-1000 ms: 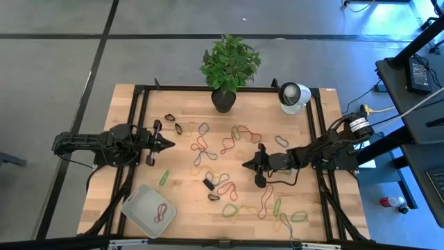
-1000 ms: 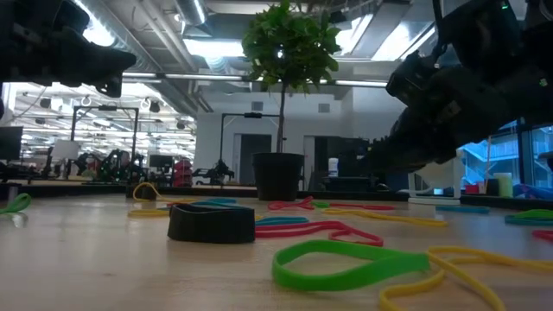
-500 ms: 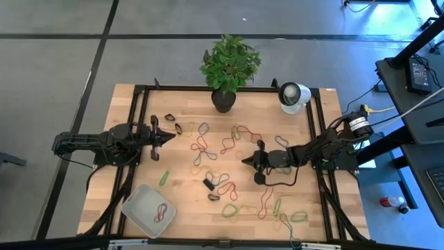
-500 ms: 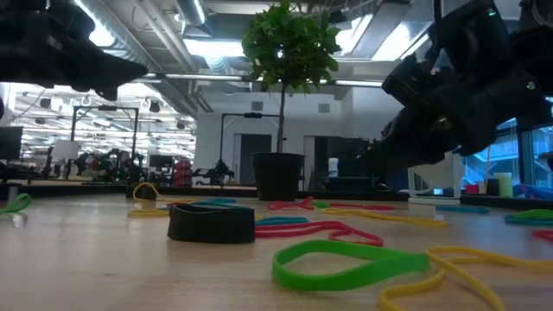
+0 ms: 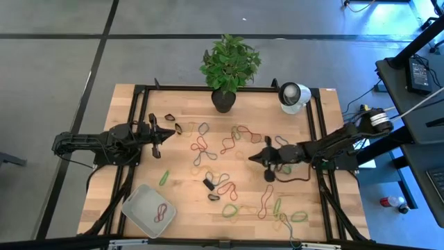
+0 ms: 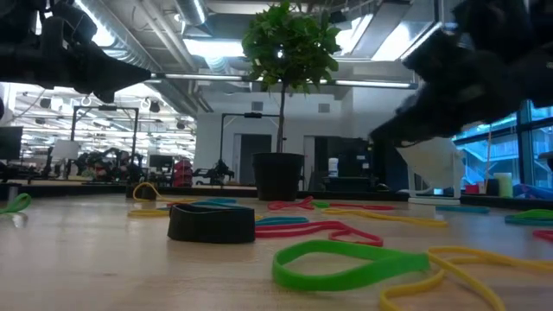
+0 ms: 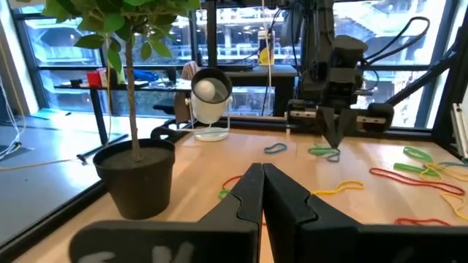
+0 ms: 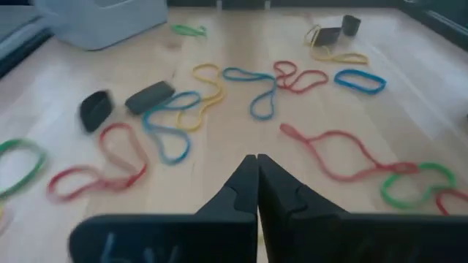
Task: Pick and place rubber bands into bin
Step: Put the green rubber band into the gray bin
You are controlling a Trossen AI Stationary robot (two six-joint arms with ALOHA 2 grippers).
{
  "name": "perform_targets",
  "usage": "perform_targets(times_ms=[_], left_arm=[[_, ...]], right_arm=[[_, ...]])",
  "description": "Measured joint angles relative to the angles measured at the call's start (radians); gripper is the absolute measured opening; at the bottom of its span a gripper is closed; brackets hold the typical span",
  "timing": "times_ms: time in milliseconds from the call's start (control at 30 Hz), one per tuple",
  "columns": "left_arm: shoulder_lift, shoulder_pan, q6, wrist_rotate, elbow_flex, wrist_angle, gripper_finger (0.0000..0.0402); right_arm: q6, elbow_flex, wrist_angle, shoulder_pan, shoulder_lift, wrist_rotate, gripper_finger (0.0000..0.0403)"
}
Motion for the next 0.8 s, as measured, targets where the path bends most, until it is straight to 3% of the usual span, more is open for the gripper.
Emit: perform_targets(times_ms=[200, 400, 633, 800], left_arm=[[0.003, 0.0, 0.02, -0.007, 0.001, 0.007, 0.0003], [0.124, 0.0, -0.045, -0.045, 0.066, -0.035, 0.0002], [0.519, -0.001, -0.125, -0.05, 0.324, -0.19, 0.0002], [0.841, -0.004, -0.224, -0.035, 0.585, -0.474, 0.0002]], right_arm=[[-0.029, -0.205, 0.24, -0.019, -0.186, 0.005, 0.0001], [-0.03, -0.234, 0.163, -0.078, -0.273, -0.035, 0.0001], [0.022, -0.234, 0.03, -0.109, -0.269, -0.053, 0.0], [0.031, -0.234, 0.002, -0.108, -0.269, -0.054, 0.0001]])
